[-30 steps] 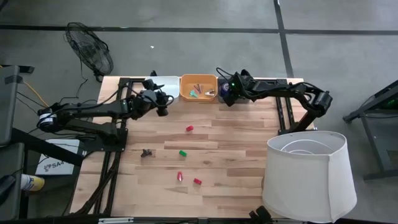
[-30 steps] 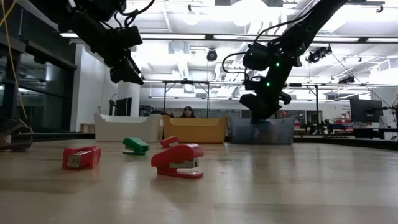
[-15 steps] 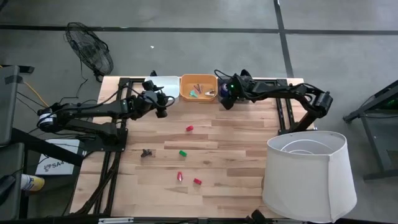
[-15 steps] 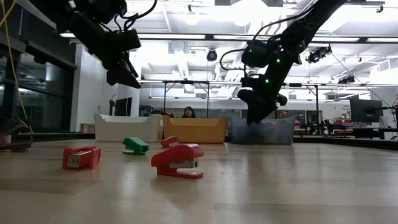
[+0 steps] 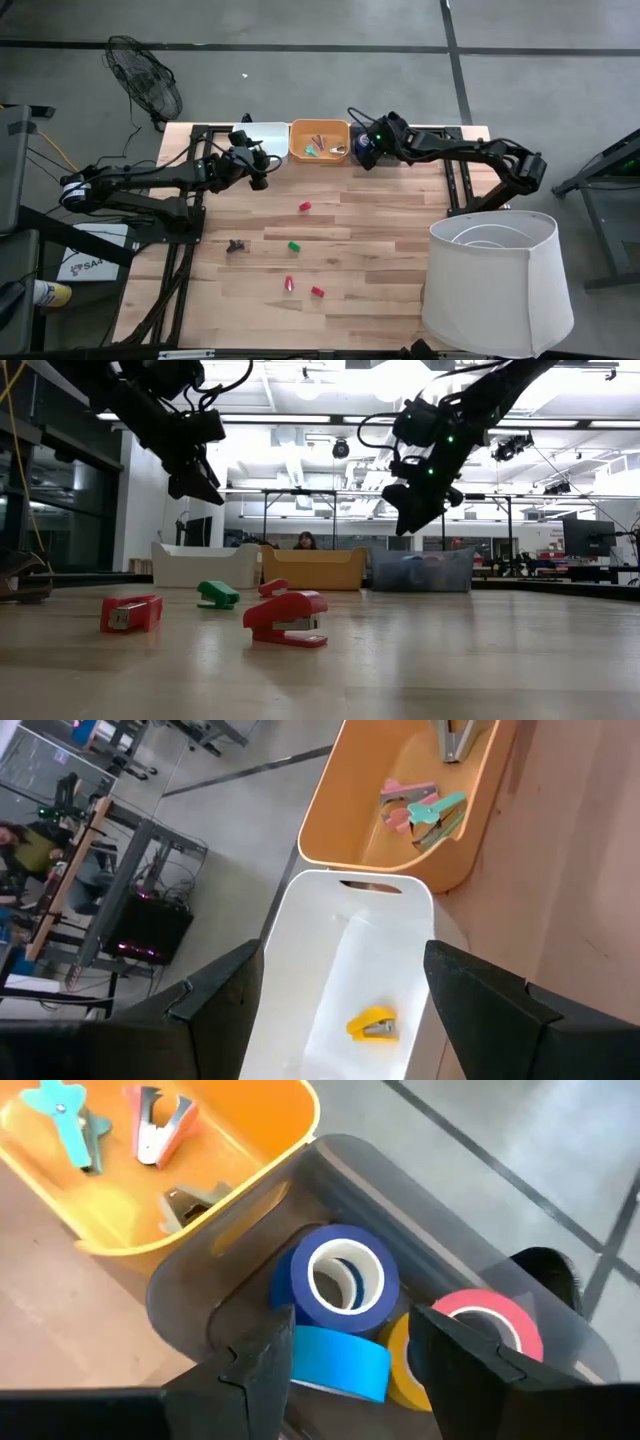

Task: Pick and place Stapler, Stapler remover, tape
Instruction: Put the black staple remover into the orange bin

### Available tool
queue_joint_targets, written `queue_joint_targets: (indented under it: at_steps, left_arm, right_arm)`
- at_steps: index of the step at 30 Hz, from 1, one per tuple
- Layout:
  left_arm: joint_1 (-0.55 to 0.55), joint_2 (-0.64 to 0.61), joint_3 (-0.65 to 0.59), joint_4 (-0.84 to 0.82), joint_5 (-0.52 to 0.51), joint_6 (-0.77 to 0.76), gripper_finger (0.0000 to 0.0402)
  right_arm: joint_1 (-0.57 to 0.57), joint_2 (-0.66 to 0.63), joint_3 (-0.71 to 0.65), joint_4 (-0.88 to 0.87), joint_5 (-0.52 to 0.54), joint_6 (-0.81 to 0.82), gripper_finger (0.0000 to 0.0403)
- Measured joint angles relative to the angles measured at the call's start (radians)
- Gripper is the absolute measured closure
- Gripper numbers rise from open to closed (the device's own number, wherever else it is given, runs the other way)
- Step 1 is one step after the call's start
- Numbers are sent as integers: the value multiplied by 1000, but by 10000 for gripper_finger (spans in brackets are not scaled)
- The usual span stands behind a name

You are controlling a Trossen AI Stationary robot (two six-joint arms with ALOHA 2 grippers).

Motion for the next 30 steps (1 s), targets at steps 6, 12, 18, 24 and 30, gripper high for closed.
queue_joint_targets:
  at_steps: [6, 12, 18, 24, 30]
  left_arm:
    - [0, 0, 0, 0, -3, 4, 129]
    - [0, 0, 0, -13, -18, 0, 129]
    - [0, 0, 0, -49, -11, -11, 129]
    - [0, 0, 0, -111, 173, -12, 129]
    - [0, 0, 0, -158, 369, 1, 129]
  right_arm:
    - [1, 0, 0, 138, 69, -45, 213]
    - [12, 0, 0, 205, 96, -113, 213]
    - [11, 0, 0, 179, 79, -132, 214]
    - [11, 0, 0, 176, -5, -159, 214]
    - [27, 0, 0, 175, -36, -200, 213]
